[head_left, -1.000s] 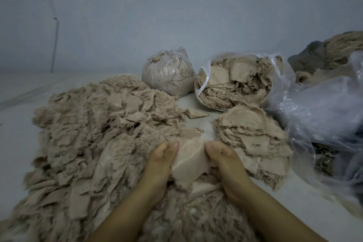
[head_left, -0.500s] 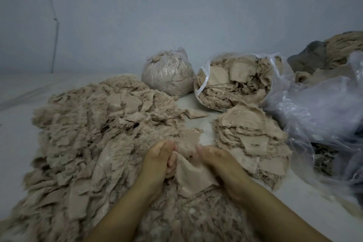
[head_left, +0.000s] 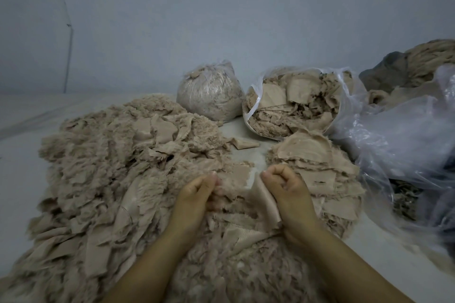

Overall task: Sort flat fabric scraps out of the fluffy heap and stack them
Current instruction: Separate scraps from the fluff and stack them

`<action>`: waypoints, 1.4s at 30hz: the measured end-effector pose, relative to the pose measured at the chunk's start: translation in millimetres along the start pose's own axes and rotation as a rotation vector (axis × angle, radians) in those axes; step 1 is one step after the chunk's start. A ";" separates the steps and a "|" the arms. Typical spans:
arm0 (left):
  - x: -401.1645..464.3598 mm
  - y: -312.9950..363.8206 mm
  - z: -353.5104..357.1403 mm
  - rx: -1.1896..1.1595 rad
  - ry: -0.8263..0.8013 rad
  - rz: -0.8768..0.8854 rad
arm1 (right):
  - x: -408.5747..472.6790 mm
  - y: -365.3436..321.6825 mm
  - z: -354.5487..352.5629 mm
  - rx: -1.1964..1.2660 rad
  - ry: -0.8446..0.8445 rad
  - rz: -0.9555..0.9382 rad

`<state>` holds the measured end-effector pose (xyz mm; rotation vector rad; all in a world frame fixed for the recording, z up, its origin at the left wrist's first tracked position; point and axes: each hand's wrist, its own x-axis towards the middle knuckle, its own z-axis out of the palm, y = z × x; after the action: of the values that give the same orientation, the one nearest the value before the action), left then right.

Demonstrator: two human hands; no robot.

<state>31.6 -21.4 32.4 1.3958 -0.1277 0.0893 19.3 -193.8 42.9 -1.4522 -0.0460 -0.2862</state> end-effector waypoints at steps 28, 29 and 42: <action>-2.2 1.1 2.2 -0.058 -0.064 0.009 | 15.0 -17.4 -14.1 0.074 0.158 -0.012; -3.2 -0.7 4.3 -0.051 -0.101 -0.003 | 12.7 -18.1 -13.3 0.088 0.097 0.026; -6.4 2.2 7.9 -0.142 0.004 0.013 | -7.1 -5.4 3.8 0.155 -0.166 0.142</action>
<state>24.7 -28.7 35.0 1.2530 -0.1371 0.0918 11.8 -189.4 47.1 -1.3148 -0.0969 -0.0446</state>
